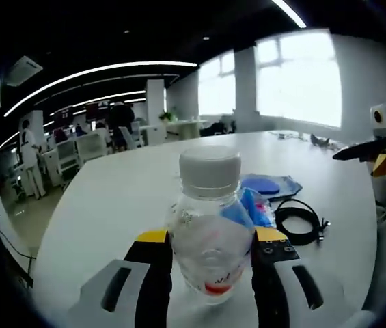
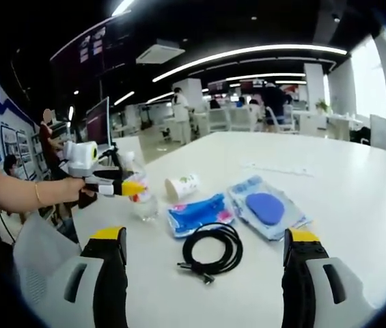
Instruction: Arrange the tabletop items into an orderly group along one side of the table until the central work area is clear of visible clutter.
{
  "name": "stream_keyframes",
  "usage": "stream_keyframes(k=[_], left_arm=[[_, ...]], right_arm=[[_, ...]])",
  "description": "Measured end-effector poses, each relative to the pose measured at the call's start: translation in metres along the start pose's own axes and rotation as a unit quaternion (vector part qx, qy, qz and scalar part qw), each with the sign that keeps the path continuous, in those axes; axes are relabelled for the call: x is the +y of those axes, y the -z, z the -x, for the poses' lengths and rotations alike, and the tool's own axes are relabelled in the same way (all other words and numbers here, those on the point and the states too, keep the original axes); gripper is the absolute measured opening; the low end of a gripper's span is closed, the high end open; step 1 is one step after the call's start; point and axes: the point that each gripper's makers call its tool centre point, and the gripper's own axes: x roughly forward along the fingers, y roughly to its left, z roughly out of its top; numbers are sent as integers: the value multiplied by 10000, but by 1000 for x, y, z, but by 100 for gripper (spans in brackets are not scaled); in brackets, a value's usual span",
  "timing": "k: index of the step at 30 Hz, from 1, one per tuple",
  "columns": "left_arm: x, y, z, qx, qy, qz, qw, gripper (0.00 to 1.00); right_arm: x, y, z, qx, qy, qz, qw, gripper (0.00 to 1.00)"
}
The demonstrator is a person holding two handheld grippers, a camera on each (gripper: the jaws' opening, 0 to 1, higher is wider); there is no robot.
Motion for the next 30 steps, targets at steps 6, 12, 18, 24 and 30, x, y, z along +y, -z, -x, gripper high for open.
stream_keyframes(k=[6,12,18,24,30], left_arm=[[-5,-1,0,-44,136,-64,9999,43],[-1,8,-1,125,-81,72,9999,48],[4,3,3,-296,-349,551,9974,73],[3,-1,3,-408,-607,709,9948,85],[6,0,1,-564,-1068,1116,9864,85]], right_arm=[[2,1,-1,39,-22,0,10000,93],[0,4,-1,110,7,19,9999,93],[-5,6,3,135,76,-13,9999,93],[-4,9,4,153,74,-109,9998,92],[0,12,2,217,25,-71,9997,92]])
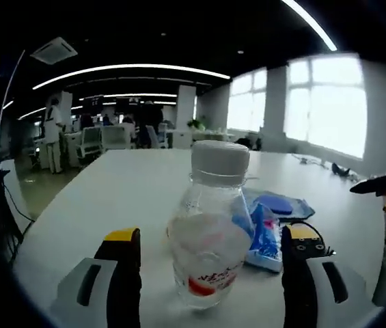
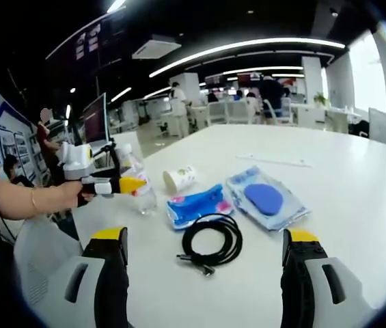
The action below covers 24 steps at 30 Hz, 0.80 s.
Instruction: Arrange the tabletop items into an orderly group along one side of the table until the central work area is clear of visible clutter.
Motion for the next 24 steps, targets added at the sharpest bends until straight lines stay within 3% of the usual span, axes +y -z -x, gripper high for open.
stream_keyframes(k=[11,17,24], left_arm=[[9,3,0,-9,-988,-58,9951,77],[11,9,1,55,-1246,42,9922,65],[12,8,0,87,-1313,-23,9913,50]], right_arm=[[1,4,-1,86,-9,-60,9999,91],[-1,6,0,152,13,-88,9998,90],[-1,8,1,180,17,-146,9997,89]])
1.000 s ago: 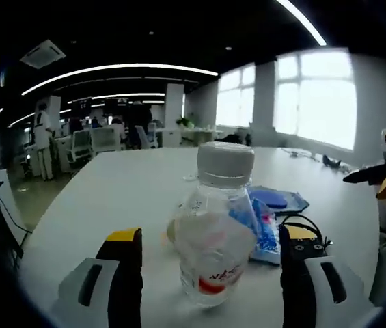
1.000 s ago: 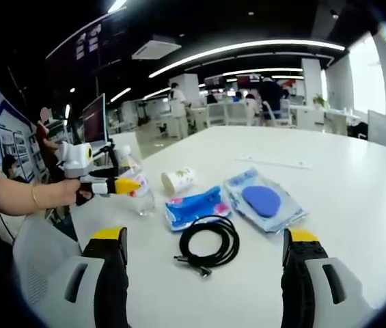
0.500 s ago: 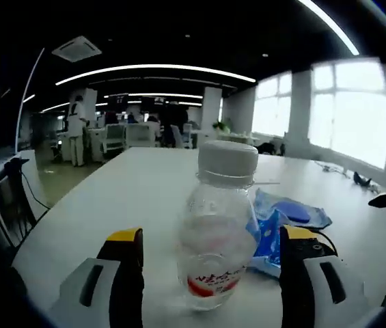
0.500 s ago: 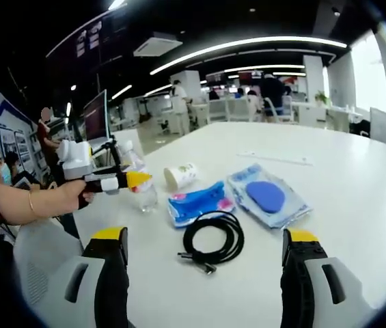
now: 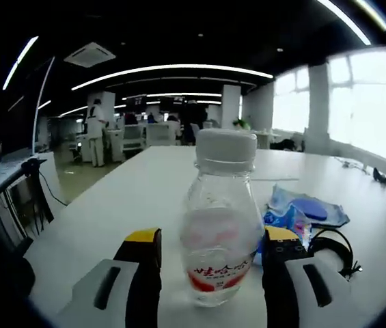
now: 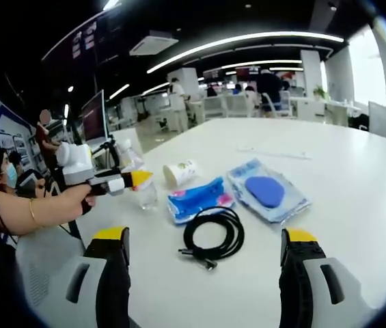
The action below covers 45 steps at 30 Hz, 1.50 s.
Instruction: Arrange the tabletop items into an orderly group along one side of the table until the central work area is clear of visible clutter.
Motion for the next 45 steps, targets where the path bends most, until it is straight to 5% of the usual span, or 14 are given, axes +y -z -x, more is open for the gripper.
stream_keyframes(k=[29,45], left_arm=[[-3,-1,-2,169,528,-181,9983,40],[11,-54,-14,-111,634,-306,9975,39]], right_arm=[[11,7,-9,231,-144,179,9995,89],[9,7,-15,284,-127,206,9993,89]])
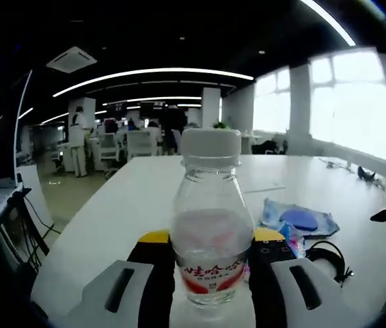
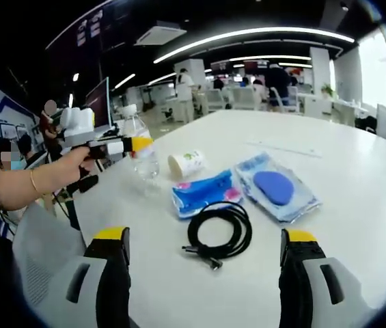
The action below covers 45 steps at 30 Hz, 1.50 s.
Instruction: Arrange the tabletop items into an orderly group along one side of the table until the central work area is clear of visible clutter.
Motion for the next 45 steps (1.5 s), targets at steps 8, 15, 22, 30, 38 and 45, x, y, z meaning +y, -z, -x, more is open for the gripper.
stream_keyframes(k=[8,15,22,30,38,45], left_arm=[[14,-19,-13,-48,5,-88,10000,39],[18,-25,-27,-66,82,-168,9998,39],[23,-31,-51,-79,157,-200,9996,39],[31,-36,-79,-127,216,-213,9995,39],[32,-29,-105,-105,306,-209,9993,39],[35,-20,-125,-76,296,-193,9993,39]], right_arm=[[-9,0,-1,45,76,-34,10000,89],[-13,2,-7,119,80,-49,9999,89],[-17,3,-14,178,74,-29,9998,88],[-28,12,-17,207,203,-44,9996,85],[-39,19,-21,224,287,-144,9992,85],[-47,18,-23,260,315,-121,9991,86]])
